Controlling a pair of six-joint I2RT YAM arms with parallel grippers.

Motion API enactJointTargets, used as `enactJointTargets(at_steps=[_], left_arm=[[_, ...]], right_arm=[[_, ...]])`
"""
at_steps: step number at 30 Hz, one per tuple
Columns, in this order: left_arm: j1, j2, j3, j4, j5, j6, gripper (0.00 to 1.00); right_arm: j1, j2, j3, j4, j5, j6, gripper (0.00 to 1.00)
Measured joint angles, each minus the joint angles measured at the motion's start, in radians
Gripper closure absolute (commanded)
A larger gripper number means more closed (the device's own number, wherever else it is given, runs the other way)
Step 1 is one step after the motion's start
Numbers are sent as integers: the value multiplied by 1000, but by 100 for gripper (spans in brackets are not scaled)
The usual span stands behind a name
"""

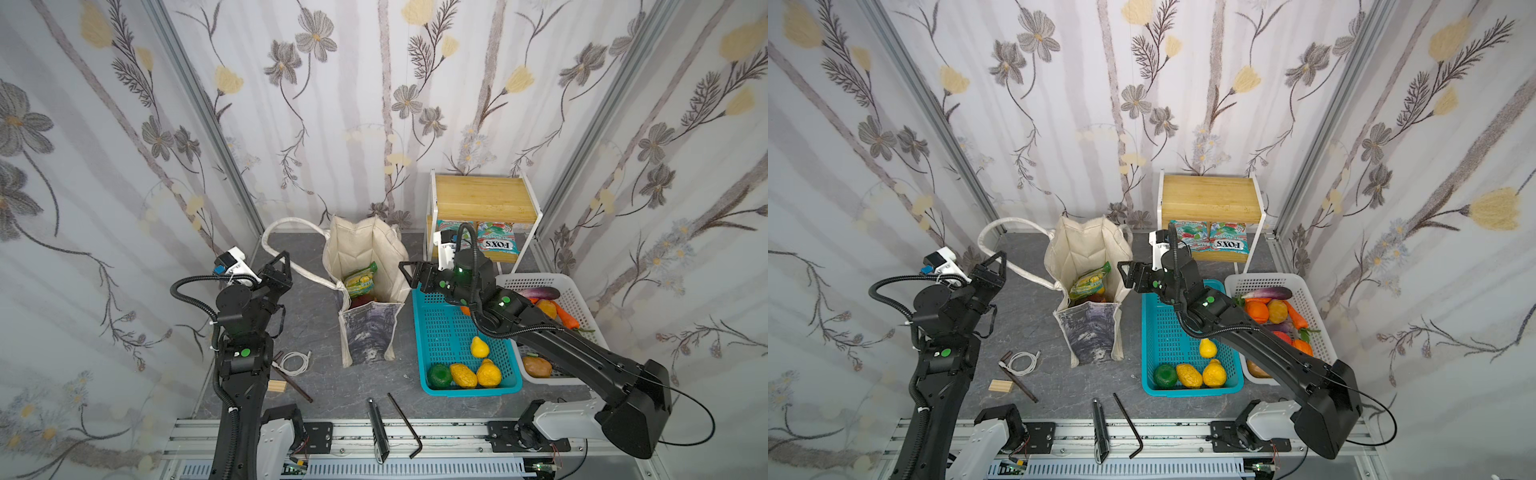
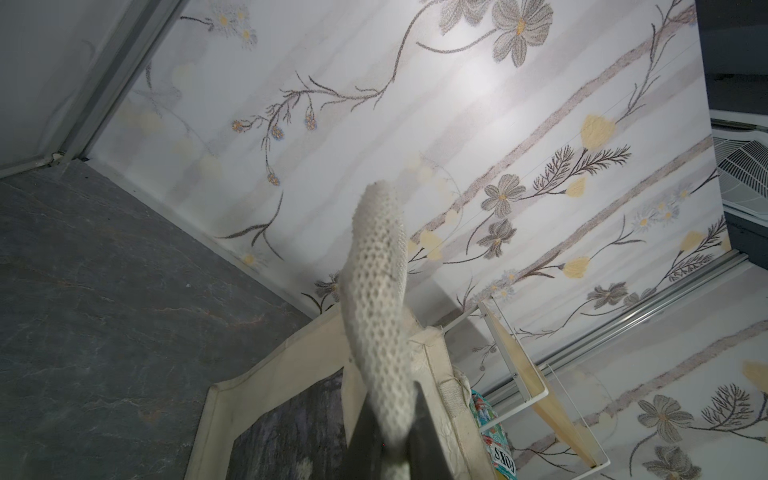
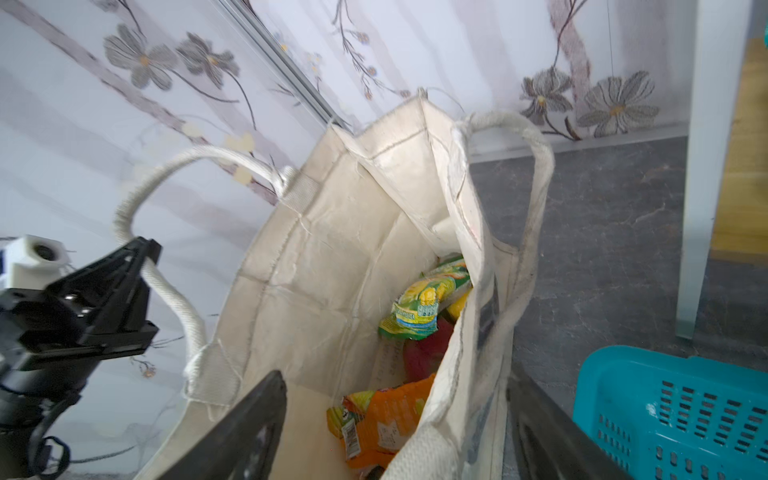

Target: Place the food into the grocery bag and tie it

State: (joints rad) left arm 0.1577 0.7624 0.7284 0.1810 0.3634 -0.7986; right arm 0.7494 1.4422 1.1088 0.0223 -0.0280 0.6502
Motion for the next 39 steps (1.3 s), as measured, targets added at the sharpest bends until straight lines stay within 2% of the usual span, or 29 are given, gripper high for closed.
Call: enactJointTargets(at_steps=[7,10,16,22,27,34,39], left_arm=[[14,-18,-30,-9,4,90,100],[14,-16,-45,-13,4,117,100],[14,-20,-84,-11,-7,156,100],[14,-21,-119,-12,-28,170,100],[14,-24,-120,-10,-30,170,100],[15,-25,-120,-6,-30,148,100],[15,-25,-120,-5,-26,135,100]], right_arm=[[-115,-69,-167,72,42,175,46],[-128,-43,-187,87,12,230,50],[-136,62,-192,167,-82,319,47],[-130,181,-207,301,-192,423,50],[-100,257,-190,378,-235,488,44],[-76,394,-143,555,-340,617,42],[-64,441,-134,670,-367,719,44]])
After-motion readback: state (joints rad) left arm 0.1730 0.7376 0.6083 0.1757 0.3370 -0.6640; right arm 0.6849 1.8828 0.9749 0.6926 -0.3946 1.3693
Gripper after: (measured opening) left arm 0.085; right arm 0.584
